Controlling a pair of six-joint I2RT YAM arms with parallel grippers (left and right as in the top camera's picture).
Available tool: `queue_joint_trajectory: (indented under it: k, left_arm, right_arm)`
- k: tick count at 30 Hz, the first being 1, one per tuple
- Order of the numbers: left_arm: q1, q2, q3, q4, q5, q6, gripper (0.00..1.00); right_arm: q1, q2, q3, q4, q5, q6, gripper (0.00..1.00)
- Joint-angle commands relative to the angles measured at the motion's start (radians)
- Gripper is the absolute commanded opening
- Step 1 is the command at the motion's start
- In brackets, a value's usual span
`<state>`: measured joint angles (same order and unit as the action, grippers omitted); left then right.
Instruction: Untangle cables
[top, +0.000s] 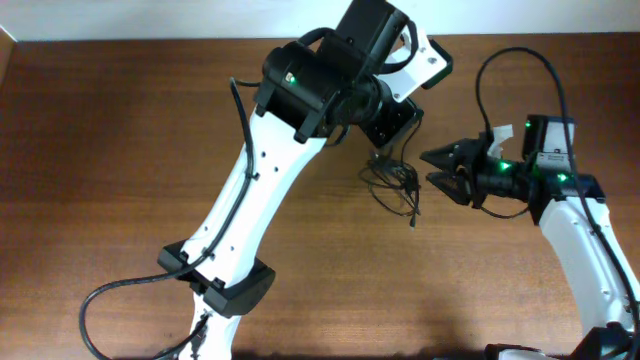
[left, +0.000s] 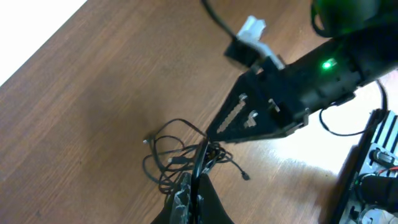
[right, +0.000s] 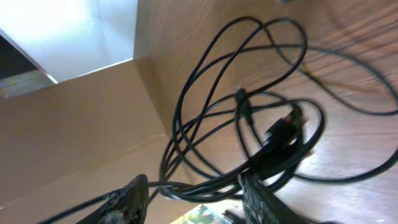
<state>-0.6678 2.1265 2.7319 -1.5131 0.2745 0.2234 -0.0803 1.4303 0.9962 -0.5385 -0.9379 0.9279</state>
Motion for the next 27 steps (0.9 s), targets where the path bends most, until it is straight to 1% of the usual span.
queue_joint_trajectory:
  k: [1,4,6,8,14,18,19,21,22,24,27]
  left_arm:
    - [-0.006,0.002,-0.003,0.002,0.021,0.018,0.0]
    - [-0.006,0.003,-0.003,0.002,0.021,0.018,0.0]
    - [-0.007,0.003,-0.003,0.002,0.022,0.017,0.0]
    - [-0.009,0.003,-0.003,0.001,0.023,0.017,0.0]
    - [-0.017,0.003,-0.003,0.002,0.026,0.009,0.0]
    - [-0.019,0.003,-0.003,0.014,0.025,-0.029,0.0]
    - [-0.019,0.003,-0.003,0.018,0.016,-0.04,0.0]
    - [-0.019,0.003,-0.003,0.024,-0.042,-0.081,0.0]
    - [-0.019,0.003,-0.003,0.025,-0.061,-0.089,0.0]
    - [-0.019,0.003,-0.003,0.029,-0.117,-0.121,0.0]
    - [-0.017,0.003,-0.003,0.036,-0.122,-0.133,0.0]
  right_arm:
    - [0.062,-0.015,0.012,0.007,0.057,0.087,0.49]
    - [0.109,-0.015,0.012,0.005,0.087,0.093,0.45]
    - [0.126,-0.015,0.012,0.005,0.1,0.13,0.44]
    - [0.137,-0.015,0.012,0.005,0.145,0.155,0.41]
    - [0.164,-0.01,0.012,0.005,0.211,0.167,0.33]
    - [0.197,0.015,0.012,-0.003,0.246,0.175,0.19]
    - [0.203,0.022,0.011,-0.012,0.257,0.169,0.14]
    - [0.211,0.034,0.008,-0.036,0.289,0.142,0.06]
    - [0.215,0.038,0.005,-0.056,0.309,0.133,0.04]
    - [0.219,0.043,-0.013,-0.09,0.362,0.099,0.04]
    - [0.219,0.043,-0.043,-0.112,0.414,0.097,0.04]
